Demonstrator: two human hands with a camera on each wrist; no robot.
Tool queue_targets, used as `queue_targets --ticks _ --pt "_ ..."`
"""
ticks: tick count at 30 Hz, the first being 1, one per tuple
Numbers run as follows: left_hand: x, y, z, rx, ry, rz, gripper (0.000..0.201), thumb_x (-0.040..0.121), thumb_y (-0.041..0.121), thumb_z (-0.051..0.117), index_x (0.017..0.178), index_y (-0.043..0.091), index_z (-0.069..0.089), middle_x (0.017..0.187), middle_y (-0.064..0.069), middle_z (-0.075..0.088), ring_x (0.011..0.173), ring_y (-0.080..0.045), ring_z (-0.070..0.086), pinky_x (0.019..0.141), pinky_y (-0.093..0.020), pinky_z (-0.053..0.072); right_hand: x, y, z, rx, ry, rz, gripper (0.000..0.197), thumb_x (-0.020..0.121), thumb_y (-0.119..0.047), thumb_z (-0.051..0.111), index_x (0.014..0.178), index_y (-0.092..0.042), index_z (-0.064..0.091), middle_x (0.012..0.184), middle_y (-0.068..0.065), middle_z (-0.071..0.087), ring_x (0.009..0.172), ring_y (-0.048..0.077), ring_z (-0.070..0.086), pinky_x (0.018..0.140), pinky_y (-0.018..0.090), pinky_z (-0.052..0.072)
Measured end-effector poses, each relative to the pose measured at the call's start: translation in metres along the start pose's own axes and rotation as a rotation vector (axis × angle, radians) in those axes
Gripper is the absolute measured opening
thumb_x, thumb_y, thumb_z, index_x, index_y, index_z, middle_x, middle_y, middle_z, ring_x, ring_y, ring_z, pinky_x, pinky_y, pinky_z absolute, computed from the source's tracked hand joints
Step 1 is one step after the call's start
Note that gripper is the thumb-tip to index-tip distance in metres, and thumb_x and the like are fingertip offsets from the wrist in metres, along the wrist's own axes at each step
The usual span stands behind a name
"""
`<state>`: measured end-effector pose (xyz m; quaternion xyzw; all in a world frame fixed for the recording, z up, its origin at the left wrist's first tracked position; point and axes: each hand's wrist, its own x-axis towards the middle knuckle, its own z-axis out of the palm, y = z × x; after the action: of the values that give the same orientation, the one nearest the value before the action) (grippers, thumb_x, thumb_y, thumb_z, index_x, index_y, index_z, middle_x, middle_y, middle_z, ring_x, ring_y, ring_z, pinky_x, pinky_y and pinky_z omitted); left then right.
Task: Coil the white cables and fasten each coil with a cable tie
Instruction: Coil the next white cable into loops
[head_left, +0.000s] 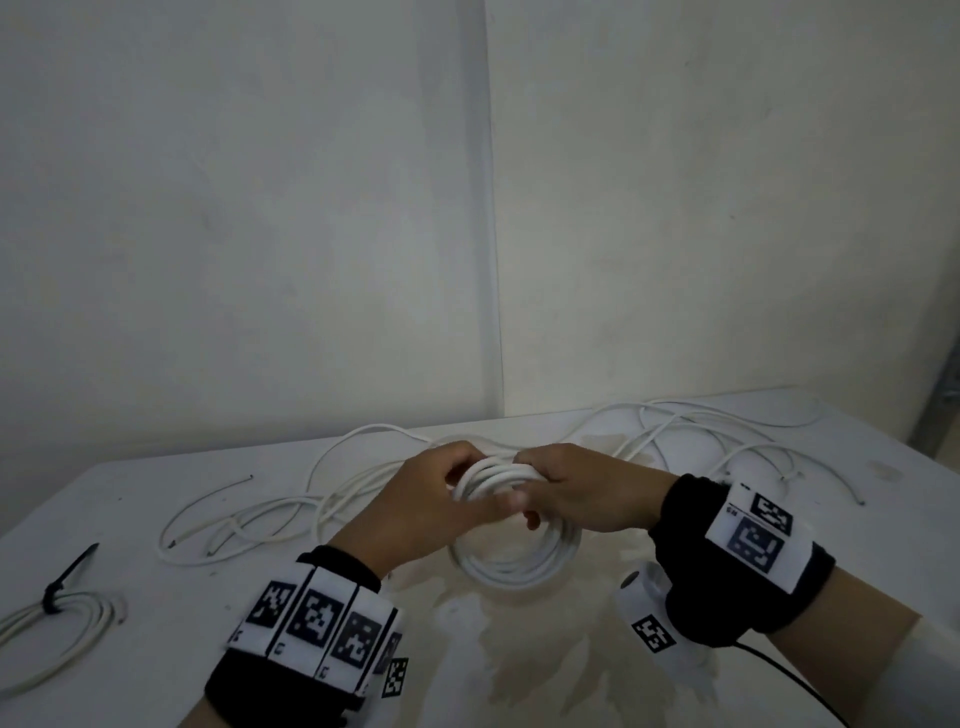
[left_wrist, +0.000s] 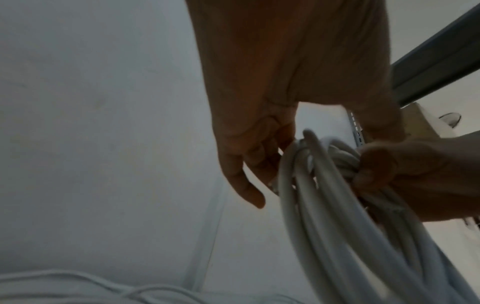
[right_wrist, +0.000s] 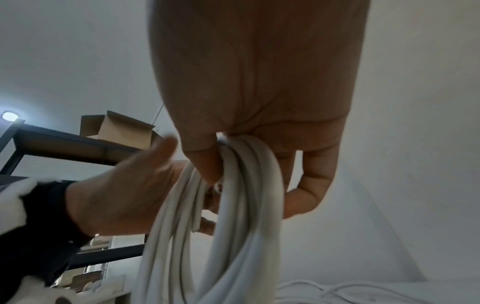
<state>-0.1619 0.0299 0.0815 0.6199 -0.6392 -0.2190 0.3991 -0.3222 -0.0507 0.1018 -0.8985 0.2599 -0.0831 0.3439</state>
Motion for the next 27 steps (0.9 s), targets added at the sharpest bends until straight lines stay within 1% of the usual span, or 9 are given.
queue_targets --ticks 2,4,9,13,16,19,21,23,27 --pt "0.004 0.012 0.010 -0.134 -0.070 -0.091 0.057 0.079 0.069 0.044 0.071 0.016 0.064 0.064 0.002 0.064 0.061 -0.006 0.059 0.071 -0.025 0.049 -0.006 0.005 0.001 -0.004 0.008 0.013 0.014 0.091 -0.013 0.044 0.084 -0.010 0.056 0.073 -0.004 0.058 0.065 0.006 0.053 0.061 0.018 0.040" --pt "0.007 0.019 0.021 -0.172 -0.114 -0.154 0.062 0.093 0.055 0.027 0.062 0.013 0.060 0.053 0.003 0.057 0.053 -0.012 0.053 0.067 -0.030 0.046 -0.014 0.011 -0.002 0.009 0.024 0.023 0.016 0.090 -0.011 0.044 0.078 -0.018 0.053 0.075 -0.002 0.057 0.069 0.010 0.055 0.066 0.022 0.042" --pt "0.015 0.025 0.051 -0.221 -0.148 -0.101 0.038 0.096 0.036 0.037 0.084 0.008 0.061 0.057 0.004 0.046 0.048 -0.005 0.042 0.059 -0.021 0.038 -0.036 0.028 -0.008 0.024 0.070 0.077 0.013 0.090 -0.011 0.044 0.084 -0.020 0.052 0.080 0.005 0.057 0.069 0.013 0.055 0.068 0.026 0.044" --pt "0.020 0.027 0.071 -0.175 -0.096 0.107 0.007 0.086 0.028 0.060 0.092 0.026 0.056 0.074 0.014 0.057 0.058 0.008 0.052 0.058 -0.008 0.039 -0.052 0.046 -0.017 0.113 0.131 0.150 0.015 0.092 -0.012 0.042 0.080 -0.010 0.050 0.073 0.001 0.051 0.066 0.013 0.051 0.069 0.028 0.043" --pt "0.025 0.030 0.085 -0.106 -0.075 0.162 0.014 0.088 0.026 0.058 0.099 0.033 0.052 0.085 0.020 0.058 0.071 0.012 0.054 0.065 -0.005 0.039 -0.062 0.059 -0.019 0.147 0.145 0.191 0.018 0.092 -0.013 0.041 0.095 0.001 0.053 0.079 0.005 0.050 0.072 0.016 0.049 0.074 0.035 0.044" --pt "0.029 0.034 0.100 -0.046 -0.067 0.249 0.023 0.090 0.033 0.056 0.111 0.035 0.049 0.099 0.016 0.061 0.087 0.012 0.055 0.075 -0.003 0.038 -0.074 0.068 -0.020 0.181 0.165 0.205 0.013 0.093 -0.011 0.040 0.083 -0.008 0.048 0.078 0.006 0.048 0.072 0.017 0.048 0.072 0.031 0.043" --pt "0.032 0.035 0.109 0.002 -0.083 0.310 0.023 0.088 0.037 0.052 0.110 0.030 0.053 0.100 0.006 0.064 0.088 0.003 0.057 0.074 -0.007 0.039 -0.081 0.073 -0.023 0.191 0.178 0.210 0.017 0.092 -0.009 0.040 0.078 -0.014 0.046 0.076 0.002 0.048 0.071 0.015 0.046 0.069 0.024 0.040" --pt "0.037 0.038 0.116 0.051 -0.105 0.325 0.025 0.091 0.033 0.053 0.113 0.021 0.055 0.100 0.001 0.065 0.084 -0.004 0.058 0.071 -0.007 0.038 -0.088 0.078 -0.025 0.173 0.189 0.227 0.015 0.092 -0.009 0.041 0.078 -0.014 0.047 0.076 0.001 0.048 0.071 0.014 0.045 0.068 0.024 0.038" --pt "0.043 0.047 0.126 0.101 -0.137 0.358 0.026 0.090 0.030 0.056 0.112 0.016 0.057 0.091 0.001 0.064 0.073 0.006 0.054 0.066 -0.006 0.037 -0.095 0.090 -0.026 0.147 0.215 0.257 0.008 0.090 -0.012 0.045 0.091 -0.006 0.051 0.082 0.004 0.048 0.076 0.016 0.044 0.072 0.029 0.035"
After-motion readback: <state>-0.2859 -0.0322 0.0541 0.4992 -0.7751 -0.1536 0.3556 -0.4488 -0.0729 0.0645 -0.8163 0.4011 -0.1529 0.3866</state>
